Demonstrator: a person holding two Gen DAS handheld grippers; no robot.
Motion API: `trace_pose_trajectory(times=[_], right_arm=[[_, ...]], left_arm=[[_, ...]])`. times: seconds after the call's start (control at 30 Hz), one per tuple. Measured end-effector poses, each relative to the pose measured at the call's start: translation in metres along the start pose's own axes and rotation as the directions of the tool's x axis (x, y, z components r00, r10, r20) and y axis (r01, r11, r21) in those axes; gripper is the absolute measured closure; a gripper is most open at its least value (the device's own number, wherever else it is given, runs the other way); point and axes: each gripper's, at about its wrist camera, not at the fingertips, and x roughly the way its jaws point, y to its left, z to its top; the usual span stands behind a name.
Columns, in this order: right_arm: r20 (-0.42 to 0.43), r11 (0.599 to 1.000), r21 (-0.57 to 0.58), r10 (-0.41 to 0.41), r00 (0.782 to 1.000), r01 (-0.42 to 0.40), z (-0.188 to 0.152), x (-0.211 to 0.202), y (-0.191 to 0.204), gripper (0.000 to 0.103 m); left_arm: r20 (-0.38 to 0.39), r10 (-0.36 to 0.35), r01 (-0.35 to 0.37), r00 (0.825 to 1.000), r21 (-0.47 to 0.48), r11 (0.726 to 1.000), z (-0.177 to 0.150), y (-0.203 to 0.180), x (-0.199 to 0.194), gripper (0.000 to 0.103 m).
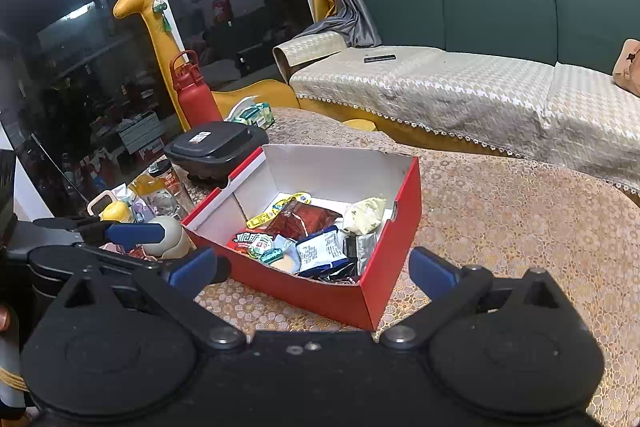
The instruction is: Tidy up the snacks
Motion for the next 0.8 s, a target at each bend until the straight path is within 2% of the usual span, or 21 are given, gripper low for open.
trace_pose_trajectory(times=[0.8], right_arm=[[-0.006, 0.999, 0.038, -0.002, 1.000, 0.002, -0.0065, -0.0038, -0.0039, 0.000]], left_arm=[[0.006, 0.004, -0.004, 1.000, 0.008, 1.000, 0.0007, -0.0054, -0.0047, 0.001]])
